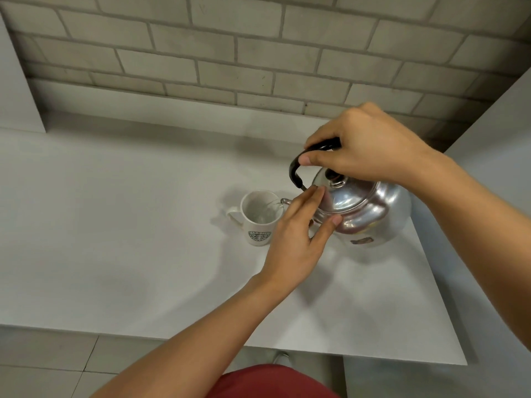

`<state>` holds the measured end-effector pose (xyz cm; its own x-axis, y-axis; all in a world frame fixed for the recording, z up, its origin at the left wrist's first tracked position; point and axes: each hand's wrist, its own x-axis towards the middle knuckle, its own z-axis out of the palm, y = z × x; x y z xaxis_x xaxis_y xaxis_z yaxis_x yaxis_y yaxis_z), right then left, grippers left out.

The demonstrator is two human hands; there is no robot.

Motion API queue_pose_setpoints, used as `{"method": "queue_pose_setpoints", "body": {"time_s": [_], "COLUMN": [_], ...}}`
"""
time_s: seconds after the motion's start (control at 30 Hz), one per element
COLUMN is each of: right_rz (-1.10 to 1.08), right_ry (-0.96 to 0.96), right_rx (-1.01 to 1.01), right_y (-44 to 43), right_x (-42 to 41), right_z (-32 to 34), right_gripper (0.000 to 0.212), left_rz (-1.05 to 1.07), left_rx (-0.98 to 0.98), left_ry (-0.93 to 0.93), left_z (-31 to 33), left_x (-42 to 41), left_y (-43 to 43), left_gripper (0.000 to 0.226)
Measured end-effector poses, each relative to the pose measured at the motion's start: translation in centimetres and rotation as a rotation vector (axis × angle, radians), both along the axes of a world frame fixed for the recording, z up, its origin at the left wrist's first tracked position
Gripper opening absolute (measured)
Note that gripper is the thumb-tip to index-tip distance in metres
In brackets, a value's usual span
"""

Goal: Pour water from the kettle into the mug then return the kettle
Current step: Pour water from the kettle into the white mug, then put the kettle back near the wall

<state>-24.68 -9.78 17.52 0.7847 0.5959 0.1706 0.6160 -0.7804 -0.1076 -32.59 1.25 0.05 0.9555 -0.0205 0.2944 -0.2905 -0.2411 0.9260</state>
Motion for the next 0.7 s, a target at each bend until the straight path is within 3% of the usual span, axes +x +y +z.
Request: {"method": "queue_pose_setpoints", "body": {"time_s": [0.23, 0.43, 0.53, 0.63, 0.7], "right_rz": [-0.087, -0.211, -0.25, -0.244, -0.257], "right_ry": [-0.061, -0.012, 0.051, 0.085, 0.102], "right_rx": [0.316, 0.669, 0.819, 0.895, 0.941], "right_y": [-4.1, -7.5, -8.8, -8.5, -8.8], "right_x": [-1.1, -2.2, -2.9, -3.1, -3.1], "right_z": [-3.4, -6.9, -8.2, -9.1, -9.5], "right_gripper": [0.03, 0.028, 0.02, 0.019, 0.019], "left_rz": [-0.097, 0.053, 0.108, 0.013, -0.055], "left_rx": [0.317, 0.19, 0.097, 0.244, 0.337], "left_ry": [-0.058, -0.27, -0.192, -0.063, -0.046], "left_z": [0.5, 1.2, 2.5, 3.3, 3.7], "left_x": [0.3, 0.6, 1.6, 3.0, 3.9], "left_y": [1.6, 2.1, 1.3, 1.5, 1.2], "left_gripper": [0.056, 0.012, 0.02, 0.041, 0.035]}}
